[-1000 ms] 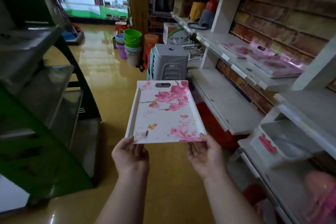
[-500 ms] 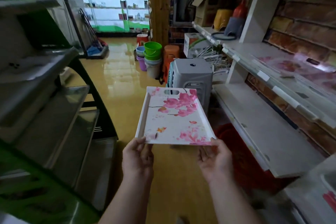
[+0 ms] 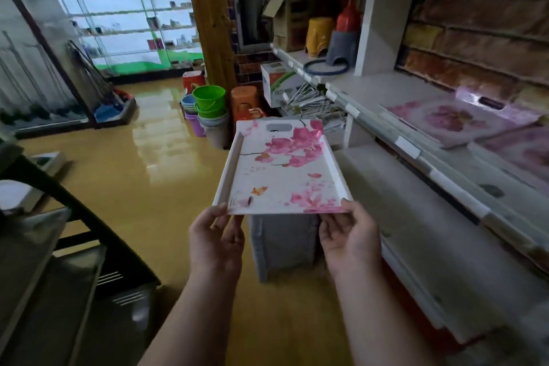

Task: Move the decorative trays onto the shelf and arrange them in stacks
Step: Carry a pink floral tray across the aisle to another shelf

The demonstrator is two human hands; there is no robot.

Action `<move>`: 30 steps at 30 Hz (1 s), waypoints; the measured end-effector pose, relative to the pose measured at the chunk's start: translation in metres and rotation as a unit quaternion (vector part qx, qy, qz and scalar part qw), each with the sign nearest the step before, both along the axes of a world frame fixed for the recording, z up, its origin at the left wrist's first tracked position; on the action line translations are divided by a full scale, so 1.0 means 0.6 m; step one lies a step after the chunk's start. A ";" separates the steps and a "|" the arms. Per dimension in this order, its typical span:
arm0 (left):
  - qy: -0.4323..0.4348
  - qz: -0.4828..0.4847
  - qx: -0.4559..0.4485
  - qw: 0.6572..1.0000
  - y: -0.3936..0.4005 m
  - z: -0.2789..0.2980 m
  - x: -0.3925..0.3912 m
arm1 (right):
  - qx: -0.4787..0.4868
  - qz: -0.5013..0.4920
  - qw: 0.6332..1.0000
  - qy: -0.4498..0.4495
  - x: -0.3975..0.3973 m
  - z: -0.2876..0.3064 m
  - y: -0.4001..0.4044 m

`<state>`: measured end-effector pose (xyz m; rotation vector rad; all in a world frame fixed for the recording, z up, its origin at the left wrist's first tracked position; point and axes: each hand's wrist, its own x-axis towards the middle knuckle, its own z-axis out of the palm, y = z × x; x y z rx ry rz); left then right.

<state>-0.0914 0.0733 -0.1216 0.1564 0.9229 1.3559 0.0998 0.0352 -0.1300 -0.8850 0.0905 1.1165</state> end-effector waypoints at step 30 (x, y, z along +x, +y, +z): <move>-0.043 -0.512 0.128 0.848 0.629 -0.031 0.489 | -0.058 -0.495 0.841 -0.212 0.245 -0.016 0.349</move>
